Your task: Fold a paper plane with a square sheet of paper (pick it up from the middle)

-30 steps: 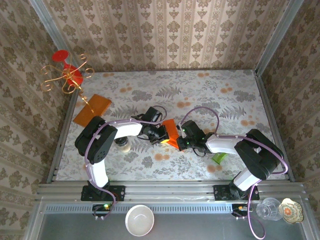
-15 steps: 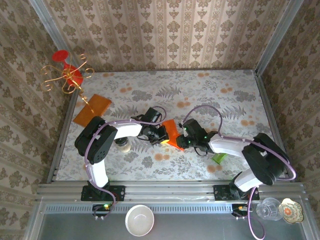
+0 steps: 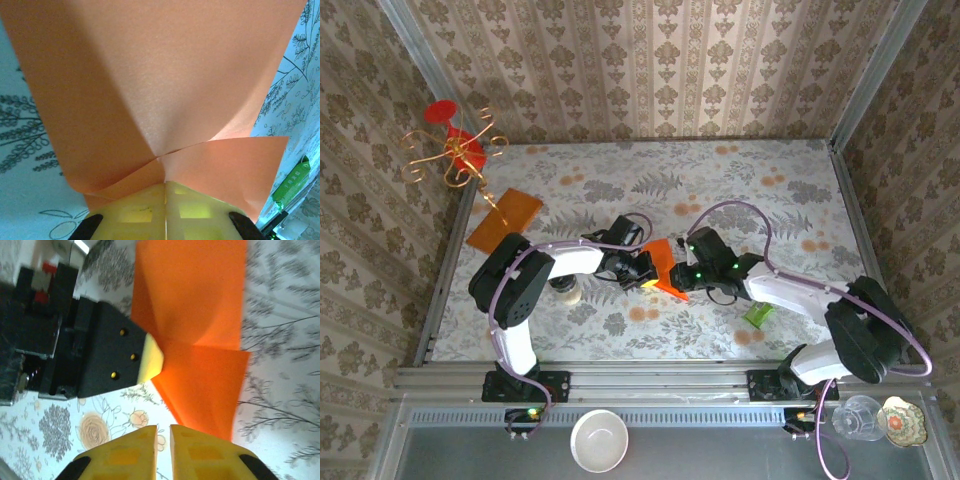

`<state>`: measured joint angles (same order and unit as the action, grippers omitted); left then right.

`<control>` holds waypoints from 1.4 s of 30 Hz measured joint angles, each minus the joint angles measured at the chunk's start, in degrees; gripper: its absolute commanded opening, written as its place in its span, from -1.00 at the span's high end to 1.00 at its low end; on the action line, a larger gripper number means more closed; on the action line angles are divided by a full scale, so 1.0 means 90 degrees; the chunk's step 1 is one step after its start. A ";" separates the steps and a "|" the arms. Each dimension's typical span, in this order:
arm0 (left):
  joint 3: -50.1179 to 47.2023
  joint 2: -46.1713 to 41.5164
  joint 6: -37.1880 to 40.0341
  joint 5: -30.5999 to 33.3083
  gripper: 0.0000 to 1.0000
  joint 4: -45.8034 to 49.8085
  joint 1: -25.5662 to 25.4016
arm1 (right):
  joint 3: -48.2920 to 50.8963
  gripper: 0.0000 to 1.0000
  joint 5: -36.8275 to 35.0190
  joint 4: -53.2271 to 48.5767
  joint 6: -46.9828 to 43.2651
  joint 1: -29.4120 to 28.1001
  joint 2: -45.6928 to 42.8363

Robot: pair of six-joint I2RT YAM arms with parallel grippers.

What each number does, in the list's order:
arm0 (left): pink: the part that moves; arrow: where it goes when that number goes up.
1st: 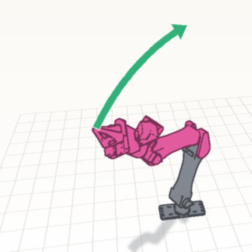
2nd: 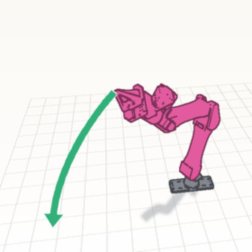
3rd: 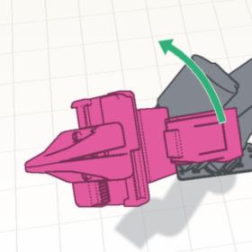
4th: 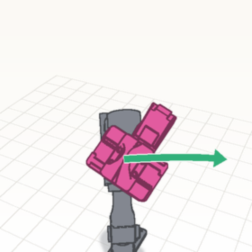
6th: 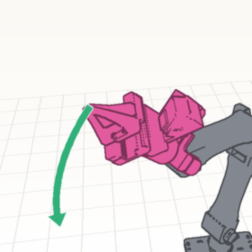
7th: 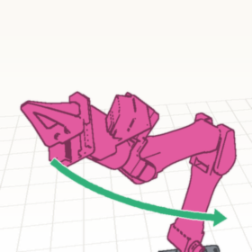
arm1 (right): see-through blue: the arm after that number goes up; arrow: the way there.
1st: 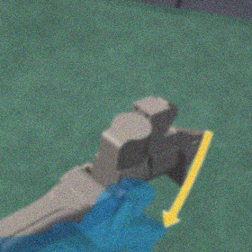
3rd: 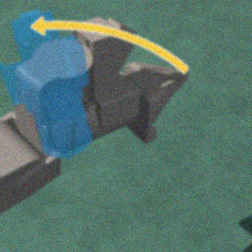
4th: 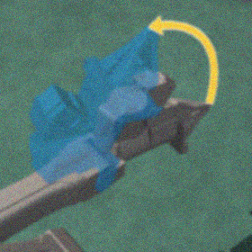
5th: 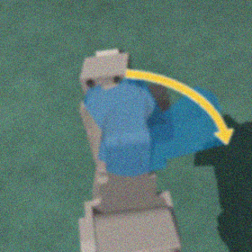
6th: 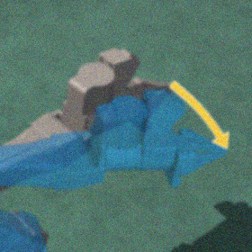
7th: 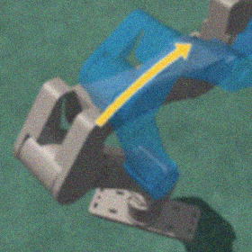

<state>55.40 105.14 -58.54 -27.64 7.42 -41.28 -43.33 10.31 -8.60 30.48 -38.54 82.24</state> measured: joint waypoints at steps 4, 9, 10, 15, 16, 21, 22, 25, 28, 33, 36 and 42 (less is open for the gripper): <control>0.0000 0.0000 0.0000 0.0000 0.83 0.0000 -0.0002 | -0.0250 0.81 0.0250 -0.0102 -0.0036 -0.0041 0.0471; -0.0002 -0.0010 -0.0007 0.0002 0.84 0.0002 -0.0002 | -0.0551 0.85 0.0355 -0.0197 -0.0153 -0.0039 0.0911; -0.0005 -0.0015 -0.0022 0.0005 0.84 0.0000 -0.0010 | -0.0593 0.85 0.0362 -0.0221 -0.0182 -0.0039 0.0974; -0.0017 -0.0039 -0.0027 0.0066 0.84 0.0000 -0.0036 | -0.0639 0.87 0.0362 -0.0277 -0.0299 -0.0039 0.1207; -0.0017 -0.0044 -0.0027 0.0068 0.85 0.0002 -0.0036 | -0.0639 0.88 0.0362 -0.0291 -0.0330 -0.0039 0.1256; -0.0017 -0.0073 -0.0029 0.0070 0.84 0.0044 -0.0036 | -0.0639 0.89 0.0362 -0.0415 -0.0413 -0.0039 0.1450; -0.0017 -0.0090 -0.0027 0.0068 0.84 0.0053 -0.0036 | -0.0639 0.89 0.0359 -0.0420 -0.0415 -0.0039 0.1477; -0.0017 -0.0177 -0.0027 0.0046 0.83 0.0049 -0.0036 | -0.0639 0.90 0.0359 -0.0430 -0.0420 -0.0036 0.1530; -0.0012 -0.0282 -0.0027 0.0005 0.82 -0.0012 -0.0036 | -0.0639 0.90 0.0362 -0.0427 -0.0440 -0.0032 0.1596; 0.0100 -0.0282 -0.0024 -0.0051 0.83 -0.0019 -0.0036 | -0.0639 0.90 0.0381 -0.0423 -0.0442 -0.0019 0.1620; 0.0151 -0.0185 -0.0027 -0.0049 0.84 -0.0027 -0.0036 | -0.0639 0.90 0.0393 -0.0423 -0.0444 -0.0002 0.1620; 0.0090 -0.0068 -0.0027 0.0066 0.85 0.0032 -0.0036 | -0.0639 0.90 0.0444 -0.0423 -0.0486 0.0046 0.1620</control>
<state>56.21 104.53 -58.78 -27.05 7.70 -41.60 -49.08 14.31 -12.40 26.11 -38.13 96.82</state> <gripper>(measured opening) 0.081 0.065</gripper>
